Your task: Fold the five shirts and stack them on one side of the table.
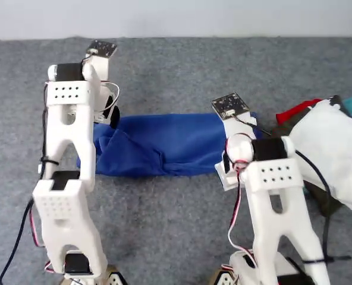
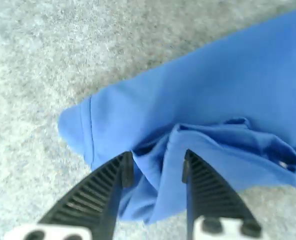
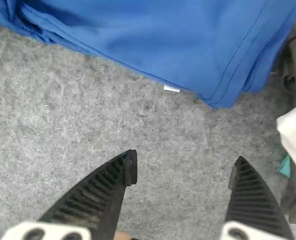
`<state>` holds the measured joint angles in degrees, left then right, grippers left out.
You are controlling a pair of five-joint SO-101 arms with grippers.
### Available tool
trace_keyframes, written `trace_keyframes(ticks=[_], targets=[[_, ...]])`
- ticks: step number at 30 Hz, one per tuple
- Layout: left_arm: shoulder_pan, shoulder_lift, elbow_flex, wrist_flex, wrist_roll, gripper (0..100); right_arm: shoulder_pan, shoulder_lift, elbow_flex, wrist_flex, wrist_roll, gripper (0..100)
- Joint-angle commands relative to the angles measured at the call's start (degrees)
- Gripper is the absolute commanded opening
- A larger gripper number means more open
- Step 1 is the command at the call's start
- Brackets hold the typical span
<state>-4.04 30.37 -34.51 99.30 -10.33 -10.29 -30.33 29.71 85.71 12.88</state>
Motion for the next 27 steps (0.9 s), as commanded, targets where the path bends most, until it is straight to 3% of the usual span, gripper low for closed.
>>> trace_keyframes(ticks=[1,6,12,27], targets=[[2.46,-11.43,7.08,1.32,0.35,17,0.31,-4.88,0.18,-1.89,-0.70,30.3],[3.69,-22.59,18.07,1.32,0.18,17,2.59,-5.32,2.20,-11.82,-1.05,30.3],[3.43,-28.84,25.01,1.23,-1.58,17,7.08,7.34,1.93,-26.95,-3.87,30.4],[3.60,-29.19,25.63,1.23,-1.49,17,8.92,36.79,-16.97,-29.58,-3.96,30.3]])
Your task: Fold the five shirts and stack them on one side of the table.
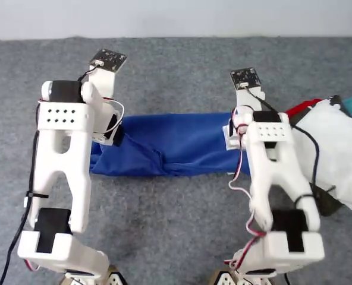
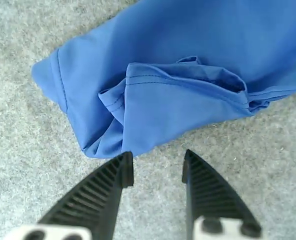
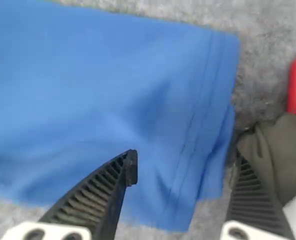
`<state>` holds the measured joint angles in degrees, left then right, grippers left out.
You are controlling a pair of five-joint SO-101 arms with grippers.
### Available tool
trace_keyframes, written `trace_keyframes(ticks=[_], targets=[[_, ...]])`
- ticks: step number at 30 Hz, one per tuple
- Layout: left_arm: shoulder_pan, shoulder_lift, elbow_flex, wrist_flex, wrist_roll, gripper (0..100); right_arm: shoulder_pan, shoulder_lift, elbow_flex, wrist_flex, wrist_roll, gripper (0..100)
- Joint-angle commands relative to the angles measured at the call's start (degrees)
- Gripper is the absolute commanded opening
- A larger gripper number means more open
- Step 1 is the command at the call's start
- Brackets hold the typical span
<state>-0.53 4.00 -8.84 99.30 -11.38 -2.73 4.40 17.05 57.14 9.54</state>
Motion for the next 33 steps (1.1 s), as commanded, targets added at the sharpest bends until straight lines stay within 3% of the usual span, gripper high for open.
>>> trace_keyframes(ticks=[1,14,22,33], targets=[[0.09,-2.81,-0.04,1.23,-0.44,17,1.45,3.30,-4.92,-1.01,-0.62,30.3],[0.26,-2.73,0.04,1.23,-0.44,17,1.80,16.31,-12.13,-0.40,-0.18,29.8],[0.26,-2.73,0.13,1.23,-0.44,17,1.98,18.68,-12.13,-0.40,-0.18,6.4],[-0.09,-3.25,4.62,1.14,-0.44,17,1.80,17.63,-12.22,-0.31,-0.53,6.8]])
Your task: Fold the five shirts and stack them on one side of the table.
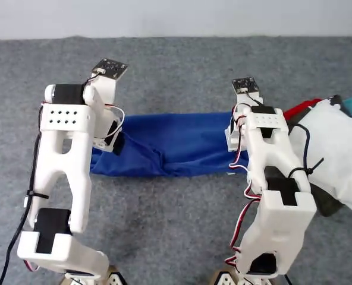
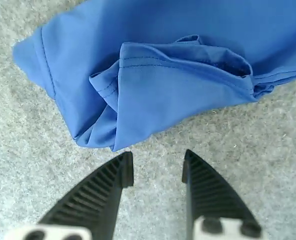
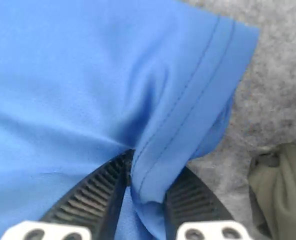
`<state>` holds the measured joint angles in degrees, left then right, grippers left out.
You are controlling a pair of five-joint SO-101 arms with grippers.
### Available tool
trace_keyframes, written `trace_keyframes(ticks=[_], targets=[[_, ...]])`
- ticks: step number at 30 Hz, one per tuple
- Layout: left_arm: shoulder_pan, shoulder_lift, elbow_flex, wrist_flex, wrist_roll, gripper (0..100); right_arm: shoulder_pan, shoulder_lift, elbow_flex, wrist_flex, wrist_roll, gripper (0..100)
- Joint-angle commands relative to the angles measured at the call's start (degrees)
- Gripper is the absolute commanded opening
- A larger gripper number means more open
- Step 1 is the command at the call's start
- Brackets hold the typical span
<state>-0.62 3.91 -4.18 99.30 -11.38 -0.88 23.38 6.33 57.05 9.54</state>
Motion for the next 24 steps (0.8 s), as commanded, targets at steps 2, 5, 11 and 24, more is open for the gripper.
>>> trace_keyframes(ticks=[2,5,11,24], targets=[[-0.35,-3.16,-0.13,1.14,-0.44,17,-0.04,-3.30,-1.49,1.19,-0.53,6.7],[-2.73,-3.25,-0.31,1.05,-0.44,17,-0.40,-8.04,-1.49,4.09,-0.62,6.7],[-11.25,-3.25,-0.31,1.05,-0.44,17,-4.44,-17.27,-1.49,9.36,-0.62,6.7],[-18.37,-3.25,-0.31,1.05,-0.53,17,-26.07,-20.44,-5.80,10.15,-0.62,6.7]])
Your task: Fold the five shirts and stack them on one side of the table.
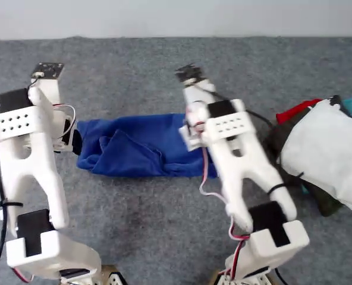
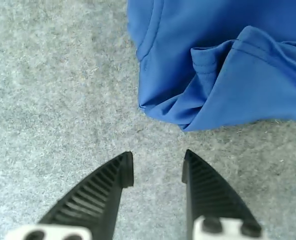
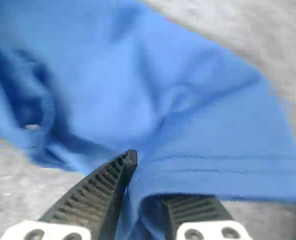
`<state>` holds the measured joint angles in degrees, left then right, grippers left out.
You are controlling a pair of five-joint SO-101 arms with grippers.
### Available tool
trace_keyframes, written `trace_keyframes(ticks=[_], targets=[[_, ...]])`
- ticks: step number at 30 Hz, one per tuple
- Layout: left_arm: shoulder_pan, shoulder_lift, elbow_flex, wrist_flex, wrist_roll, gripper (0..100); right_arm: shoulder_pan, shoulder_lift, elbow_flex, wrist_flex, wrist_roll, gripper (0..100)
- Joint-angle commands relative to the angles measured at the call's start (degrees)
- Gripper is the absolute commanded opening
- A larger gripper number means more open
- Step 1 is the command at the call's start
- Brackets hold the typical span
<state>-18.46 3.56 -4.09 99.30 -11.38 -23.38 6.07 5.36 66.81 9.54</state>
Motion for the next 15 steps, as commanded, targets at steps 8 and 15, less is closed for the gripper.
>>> trace_keyframes(ticks=[8,15], targets=[[-0.70,-2.90,-0.40,1.05,-0.53,17,-10.07,2.59,-15.12,0.04,-3.96,6.7],[-1.93,-3.60,-0.40,1.05,-0.70,17,-14.37,16.57,-27.96,0.75,-5.80,6.7]])
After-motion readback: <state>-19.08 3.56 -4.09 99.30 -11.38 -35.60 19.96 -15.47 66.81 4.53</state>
